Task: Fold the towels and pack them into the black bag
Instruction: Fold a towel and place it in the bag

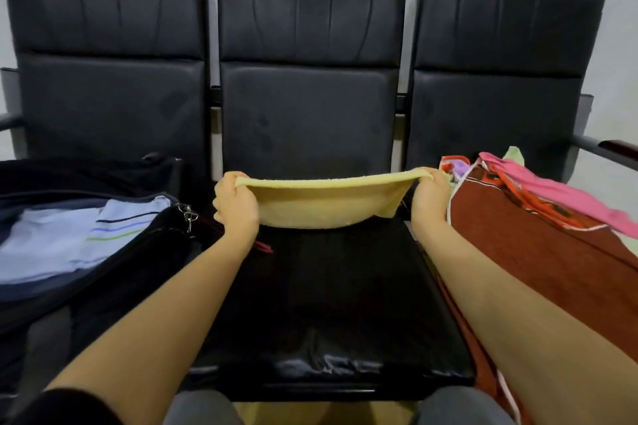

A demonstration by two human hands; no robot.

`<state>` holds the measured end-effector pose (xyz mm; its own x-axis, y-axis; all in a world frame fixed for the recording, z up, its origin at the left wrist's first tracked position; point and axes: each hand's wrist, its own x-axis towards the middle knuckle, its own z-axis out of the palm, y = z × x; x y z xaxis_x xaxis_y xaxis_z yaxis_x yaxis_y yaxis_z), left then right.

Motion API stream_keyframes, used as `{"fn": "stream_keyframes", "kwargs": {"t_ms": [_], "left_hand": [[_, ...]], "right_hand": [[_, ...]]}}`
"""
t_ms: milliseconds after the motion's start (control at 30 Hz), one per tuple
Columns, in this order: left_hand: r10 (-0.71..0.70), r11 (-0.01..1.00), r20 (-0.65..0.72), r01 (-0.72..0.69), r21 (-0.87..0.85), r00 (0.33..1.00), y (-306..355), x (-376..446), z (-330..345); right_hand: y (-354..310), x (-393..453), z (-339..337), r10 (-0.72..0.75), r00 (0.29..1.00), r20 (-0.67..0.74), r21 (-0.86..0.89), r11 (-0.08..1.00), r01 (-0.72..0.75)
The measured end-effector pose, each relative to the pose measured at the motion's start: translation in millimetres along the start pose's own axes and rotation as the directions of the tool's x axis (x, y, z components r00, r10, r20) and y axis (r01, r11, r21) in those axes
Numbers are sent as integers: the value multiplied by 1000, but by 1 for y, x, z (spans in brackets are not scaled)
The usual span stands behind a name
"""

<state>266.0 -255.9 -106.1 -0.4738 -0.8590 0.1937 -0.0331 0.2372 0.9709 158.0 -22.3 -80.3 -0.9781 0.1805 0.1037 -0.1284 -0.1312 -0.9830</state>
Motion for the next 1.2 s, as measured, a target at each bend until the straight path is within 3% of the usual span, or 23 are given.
{"fn": "stream_keyframes", "kwargs": {"t_ms": [133, 300, 433, 533, 667, 800, 867, 1033, 1133, 1200], "left_hand": [[113, 975, -19, -107, 193, 993, -17, -26, -14], [129, 881, 30, -129, 456, 991, -40, -31, -18], [21, 699, 184, -147, 700, 983, -64, -22, -15], [6, 541, 275, -235, 808, 961, -77, -12, -8], [107, 359, 351, -365, 859, 930, -89, 1, 0], [186, -31, 484, -488, 872, 855, -95, 18, 8], [190, -162, 538, -514, 842, 821, -97, 25, 15], [134, -272, 576, -529, 804, 806, -108, 37, 33], [144, -290, 587, -533, 795, 797, -118, 38, 40], [188, -284, 603, -545, 789, 775, -121, 33, 44]], "right_hand": [[23, -15, -17, -69, 988, -141, -370, 929, 12], [37, -28, -30, 8, 990, -139, -472, 879, -73], [52, -19, -25, 81, 993, -87, -548, 828, -116], [67, -7, -18, 127, 991, -34, -564, 816, -124], [79, 7, -6, 86, 996, 6, -656, 753, -61], [91, 25, 12, 22, 999, 37, -734, 680, 12], [98, 31, 20, -7, 999, 47, -773, 633, 41], [113, 41, 35, -54, 994, 97, -867, 486, 111], [129, 41, 39, -186, 962, 199, -898, 359, 255], [138, 33, 40, -261, 932, 252, -864, 372, 338]]}}
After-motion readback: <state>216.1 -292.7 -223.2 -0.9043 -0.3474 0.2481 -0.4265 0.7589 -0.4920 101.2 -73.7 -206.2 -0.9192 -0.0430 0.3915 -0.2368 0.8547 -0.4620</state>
